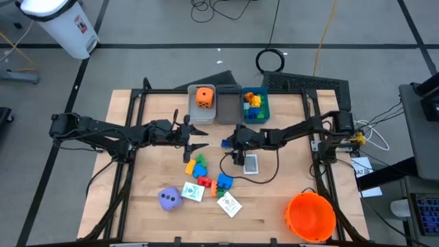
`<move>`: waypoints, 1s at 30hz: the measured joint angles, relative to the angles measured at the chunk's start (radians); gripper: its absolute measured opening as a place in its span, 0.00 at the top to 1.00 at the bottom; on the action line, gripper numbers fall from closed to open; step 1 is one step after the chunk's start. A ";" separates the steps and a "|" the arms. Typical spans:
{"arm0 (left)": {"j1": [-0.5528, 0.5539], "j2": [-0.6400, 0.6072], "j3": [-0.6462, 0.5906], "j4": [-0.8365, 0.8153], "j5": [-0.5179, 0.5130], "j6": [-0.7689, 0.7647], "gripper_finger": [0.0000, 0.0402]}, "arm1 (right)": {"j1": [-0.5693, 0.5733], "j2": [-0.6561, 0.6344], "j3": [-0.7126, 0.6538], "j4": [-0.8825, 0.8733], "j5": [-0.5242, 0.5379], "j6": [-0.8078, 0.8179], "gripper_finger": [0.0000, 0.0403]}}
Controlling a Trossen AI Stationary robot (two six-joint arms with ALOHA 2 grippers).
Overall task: Pick & Place Toys
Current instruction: Put the blue game piece into the blue bin
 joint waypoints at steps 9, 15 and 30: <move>0.000 0.000 0.000 0.000 0.000 0.000 0.51 | -0.048 0.100 0.028 -0.001 0.012 0.000 0.25; 0.000 0.000 0.000 -0.002 0.000 0.000 0.51 | -0.074 0.133 0.029 0.023 -0.021 0.002 0.25; 0.000 0.000 0.000 -0.002 0.000 0.000 0.51 | -0.073 0.136 0.028 0.028 -0.103 0.000 0.57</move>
